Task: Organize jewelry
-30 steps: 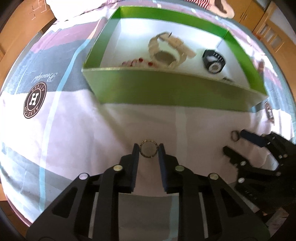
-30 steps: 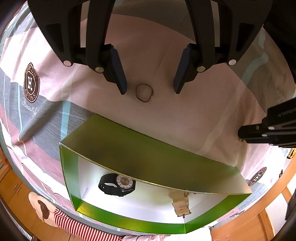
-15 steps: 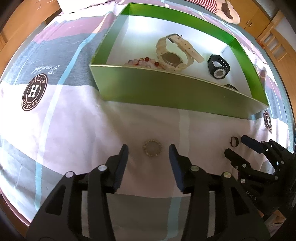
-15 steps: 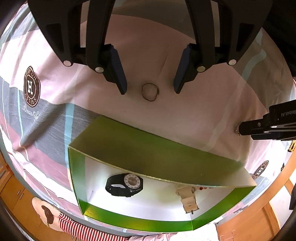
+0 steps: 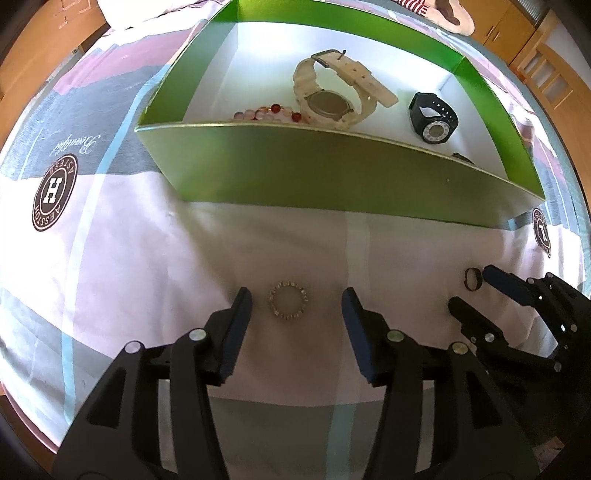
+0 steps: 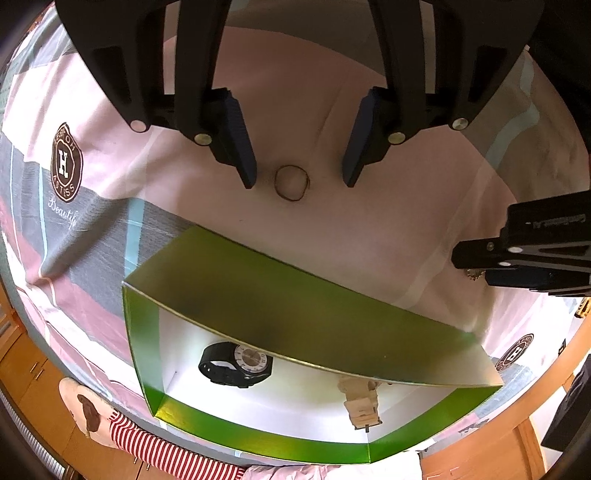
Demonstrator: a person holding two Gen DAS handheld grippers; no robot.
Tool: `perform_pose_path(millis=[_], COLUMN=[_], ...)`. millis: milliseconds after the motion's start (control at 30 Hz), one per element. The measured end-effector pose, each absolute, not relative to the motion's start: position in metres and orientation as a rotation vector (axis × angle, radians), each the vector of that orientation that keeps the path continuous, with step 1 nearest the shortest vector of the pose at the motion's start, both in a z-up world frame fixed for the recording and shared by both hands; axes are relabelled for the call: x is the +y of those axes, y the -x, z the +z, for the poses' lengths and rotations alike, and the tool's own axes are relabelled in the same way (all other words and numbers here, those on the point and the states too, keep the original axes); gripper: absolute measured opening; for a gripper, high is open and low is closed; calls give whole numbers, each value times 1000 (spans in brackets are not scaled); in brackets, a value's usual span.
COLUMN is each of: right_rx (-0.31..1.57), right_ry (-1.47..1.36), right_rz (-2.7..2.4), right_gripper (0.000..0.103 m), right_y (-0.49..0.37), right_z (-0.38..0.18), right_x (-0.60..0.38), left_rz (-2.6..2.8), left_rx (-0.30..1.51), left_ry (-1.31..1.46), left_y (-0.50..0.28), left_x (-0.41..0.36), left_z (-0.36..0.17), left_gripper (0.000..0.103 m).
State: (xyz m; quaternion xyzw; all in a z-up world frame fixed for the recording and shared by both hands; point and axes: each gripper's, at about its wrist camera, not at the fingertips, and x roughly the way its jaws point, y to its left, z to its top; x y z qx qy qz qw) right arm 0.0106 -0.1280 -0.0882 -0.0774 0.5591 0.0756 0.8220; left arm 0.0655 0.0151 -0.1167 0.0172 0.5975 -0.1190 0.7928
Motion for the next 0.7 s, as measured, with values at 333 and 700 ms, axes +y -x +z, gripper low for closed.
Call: perform_pose_path(millis=[333,700], right_rx=[1189,1190], right_ry=[161,144], right_rz=[172,188], right_gripper=[39,25], right_y=[-12,-13], right_z=[-88,-87], right_x=[-125,-122], left_rz=[-228,-210], left_rx=[1281,1270], left_ry=[-54,-37], left_y=[-67,-65], left_x=[15,29], left_z=[-118,-111], left_gripper=[36,21])
